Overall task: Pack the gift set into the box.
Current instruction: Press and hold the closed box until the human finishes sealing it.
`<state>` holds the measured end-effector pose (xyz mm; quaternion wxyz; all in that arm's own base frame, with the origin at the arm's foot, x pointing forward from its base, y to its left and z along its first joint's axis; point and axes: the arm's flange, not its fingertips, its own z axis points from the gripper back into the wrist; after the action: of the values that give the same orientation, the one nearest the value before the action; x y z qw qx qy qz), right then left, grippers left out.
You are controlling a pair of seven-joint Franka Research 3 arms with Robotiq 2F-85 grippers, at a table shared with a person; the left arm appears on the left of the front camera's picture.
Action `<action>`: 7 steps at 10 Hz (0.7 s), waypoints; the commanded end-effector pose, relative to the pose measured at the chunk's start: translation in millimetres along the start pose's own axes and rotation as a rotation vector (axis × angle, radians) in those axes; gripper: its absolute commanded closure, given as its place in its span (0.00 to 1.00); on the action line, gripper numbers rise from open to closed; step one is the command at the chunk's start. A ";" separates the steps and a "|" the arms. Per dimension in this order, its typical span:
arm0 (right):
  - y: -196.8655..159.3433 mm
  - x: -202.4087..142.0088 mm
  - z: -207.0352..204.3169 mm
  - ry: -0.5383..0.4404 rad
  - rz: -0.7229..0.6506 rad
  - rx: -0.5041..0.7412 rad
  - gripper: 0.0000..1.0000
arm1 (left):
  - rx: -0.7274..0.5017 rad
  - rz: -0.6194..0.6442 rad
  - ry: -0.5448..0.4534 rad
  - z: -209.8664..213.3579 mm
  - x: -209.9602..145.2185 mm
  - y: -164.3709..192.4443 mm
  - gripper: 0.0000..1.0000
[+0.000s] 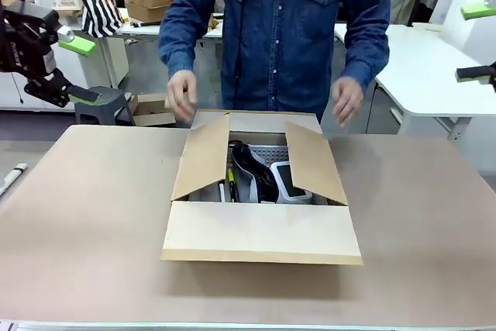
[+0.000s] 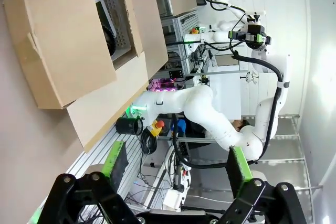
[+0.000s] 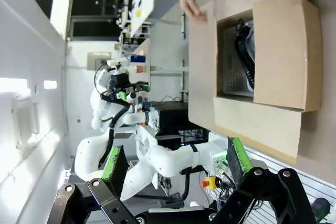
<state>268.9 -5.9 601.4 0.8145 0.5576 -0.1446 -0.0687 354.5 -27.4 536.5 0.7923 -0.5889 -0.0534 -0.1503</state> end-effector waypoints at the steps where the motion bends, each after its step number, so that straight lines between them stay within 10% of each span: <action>1: 1.7 3.7 -3.9 0.000 0.030 0.023 0.00 | -0.018 -0.027 -0.003 -0.5 -0.3 -0.1 0.00; 7: 1.7 3.7 -3.9 0.000 0.030 0.023 0.00 | -0.018 -0.027 -0.003 -0.5 -0.3 -0.1 0.00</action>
<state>268.8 -5.0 601.1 0.8144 0.5579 -0.1446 -0.0672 354.4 -27.4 536.6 0.7920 -0.5889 -0.0540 -0.1514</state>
